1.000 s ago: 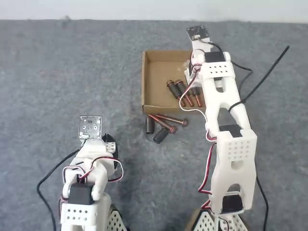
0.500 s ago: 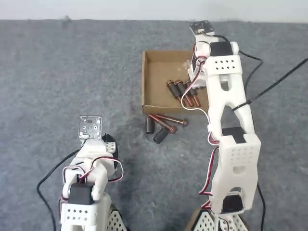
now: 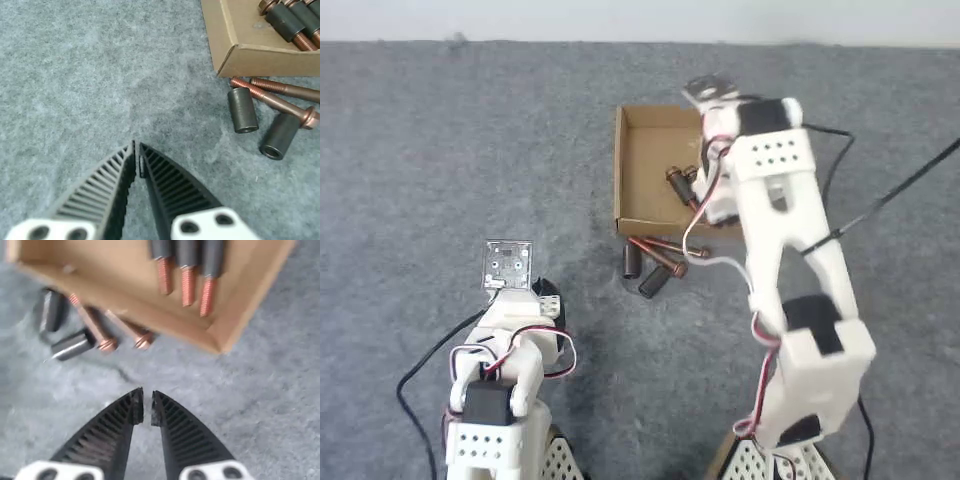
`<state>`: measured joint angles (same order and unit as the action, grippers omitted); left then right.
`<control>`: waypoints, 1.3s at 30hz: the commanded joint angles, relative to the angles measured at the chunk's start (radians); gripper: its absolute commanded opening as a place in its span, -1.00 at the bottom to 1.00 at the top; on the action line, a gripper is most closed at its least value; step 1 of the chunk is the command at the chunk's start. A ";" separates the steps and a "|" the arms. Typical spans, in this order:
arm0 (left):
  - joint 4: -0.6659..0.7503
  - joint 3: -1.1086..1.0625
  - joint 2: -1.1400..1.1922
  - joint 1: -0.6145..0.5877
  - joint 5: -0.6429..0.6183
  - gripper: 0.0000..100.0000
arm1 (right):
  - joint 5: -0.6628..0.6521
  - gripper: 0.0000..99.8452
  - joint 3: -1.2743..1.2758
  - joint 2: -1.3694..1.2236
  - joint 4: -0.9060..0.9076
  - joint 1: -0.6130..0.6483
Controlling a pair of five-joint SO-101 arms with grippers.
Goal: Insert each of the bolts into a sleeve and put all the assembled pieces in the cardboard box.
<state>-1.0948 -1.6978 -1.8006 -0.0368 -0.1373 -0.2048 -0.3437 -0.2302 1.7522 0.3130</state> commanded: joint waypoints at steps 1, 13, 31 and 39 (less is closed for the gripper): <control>0.021 0.012 -0.005 -0.003 0.008 -0.97 | -0.014 -0.98 0.086 0.153 0.041 0.081; 0.021 0.012 -0.005 -0.003 0.008 -0.97 | -0.199 -0.79 0.442 0.380 -0.096 0.311; 0.021 0.012 -0.005 -0.003 0.020 -0.97 | -0.641 -0.70 0.968 0.504 -0.568 0.458; 0.021 0.012 -0.005 -0.002 0.144 -0.97 | -0.674 -0.71 0.967 0.503 -0.662 0.458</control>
<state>-1.0948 -1.6978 -1.8006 -0.0368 -0.0238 -0.8585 0.6306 0.2302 1.1216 0.7687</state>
